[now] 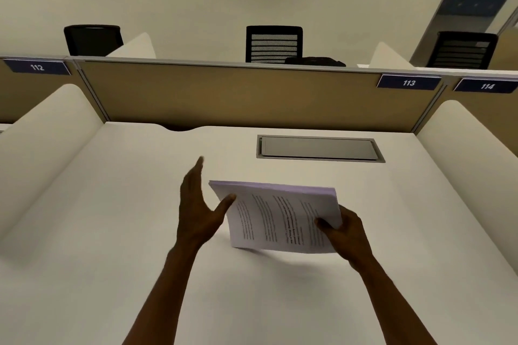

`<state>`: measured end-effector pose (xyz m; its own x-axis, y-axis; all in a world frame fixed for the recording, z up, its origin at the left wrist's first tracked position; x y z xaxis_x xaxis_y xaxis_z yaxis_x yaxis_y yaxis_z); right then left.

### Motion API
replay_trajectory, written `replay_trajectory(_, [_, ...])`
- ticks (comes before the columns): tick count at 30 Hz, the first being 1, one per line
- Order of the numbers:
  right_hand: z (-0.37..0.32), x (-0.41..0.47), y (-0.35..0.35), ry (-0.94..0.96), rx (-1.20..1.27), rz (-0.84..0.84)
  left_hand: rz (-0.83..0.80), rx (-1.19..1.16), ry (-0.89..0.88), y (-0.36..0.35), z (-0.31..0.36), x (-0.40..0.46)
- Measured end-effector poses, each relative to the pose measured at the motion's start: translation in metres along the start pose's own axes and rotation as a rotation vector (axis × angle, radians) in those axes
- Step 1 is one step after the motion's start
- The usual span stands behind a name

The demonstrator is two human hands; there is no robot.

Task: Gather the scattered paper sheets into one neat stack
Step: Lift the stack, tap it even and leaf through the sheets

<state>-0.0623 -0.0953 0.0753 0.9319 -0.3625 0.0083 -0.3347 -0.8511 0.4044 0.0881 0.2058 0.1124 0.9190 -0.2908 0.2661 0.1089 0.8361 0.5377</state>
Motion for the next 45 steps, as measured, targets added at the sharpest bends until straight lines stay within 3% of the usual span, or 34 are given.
replay_trajectory(3, [-0.029,0.007,0.005,0.081,-0.083,-0.057,-0.226,0.230,-0.249,-0.002,0.046,0.019])
replay_trajectory(5, [-0.049,0.011,0.005,0.147,-0.112,-0.099,-0.413,0.297,-0.255,-0.014,0.063,0.027])
replay_trajectory(7, [-0.070,0.013,0.004,0.203,-0.164,-0.143,-0.479,0.261,-0.234,-0.018,0.073,0.035])
replay_trajectory(12, [-0.094,0.013,0.016,0.268,-0.256,-0.208,-0.409,0.036,-0.269,-0.016,0.077,0.034])
replay_trajectory(15, [-0.088,0.017,0.041,0.260,-0.253,-0.156,-0.322,-0.080,-0.228,-0.010,0.064,0.028])
replay_trajectory(18, [-0.063,0.021,0.053,0.113,0.263,-0.056,-0.216,-0.280,-0.112,-0.001,0.042,0.026])
replay_trajectory(20, [-0.049,0.021,0.034,0.045,0.570,-0.163,-0.194,-0.434,-0.020,-0.002,0.029,0.023])
replay_trajectory(22, [-0.046,0.017,0.006,0.046,0.656,-0.323,-0.195,-0.555,0.044,-0.008,0.021,0.019])
replay_trajectory(24, [-0.047,0.014,-0.017,0.065,0.648,-0.371,-0.182,-0.629,0.101,-0.015,0.017,0.016])
replay_trajectory(30, [-0.055,0.019,-0.031,0.041,0.517,-0.113,-0.149,-0.725,0.150,-0.024,0.012,0.004])
replay_trajectory(34, [-0.047,0.016,-0.035,0.037,0.435,-0.107,-0.166,-0.752,0.126,-0.030,0.003,-0.010])
replay_trajectory(39, [-0.014,0.003,-0.058,-0.067,0.418,-0.088,-0.154,-0.708,0.260,-0.054,-0.020,-0.031])
replay_trajectory(45, [-0.019,0.005,-0.053,-0.049,0.417,-0.045,-0.132,-0.670,0.296,-0.055,-0.021,-0.031])
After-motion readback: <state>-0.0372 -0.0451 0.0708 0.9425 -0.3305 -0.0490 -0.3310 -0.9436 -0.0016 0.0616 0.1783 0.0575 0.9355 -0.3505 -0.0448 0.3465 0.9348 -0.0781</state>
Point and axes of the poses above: each hand's wrist, its own x-axis towards the middle knuckle, its own y-axis out of the back of the hand, z = x × y, the point moved 5 cm from there along x, towards the middle knuckle, and after that the axes turned 7 degrees about -z, right-handed, at the moved point
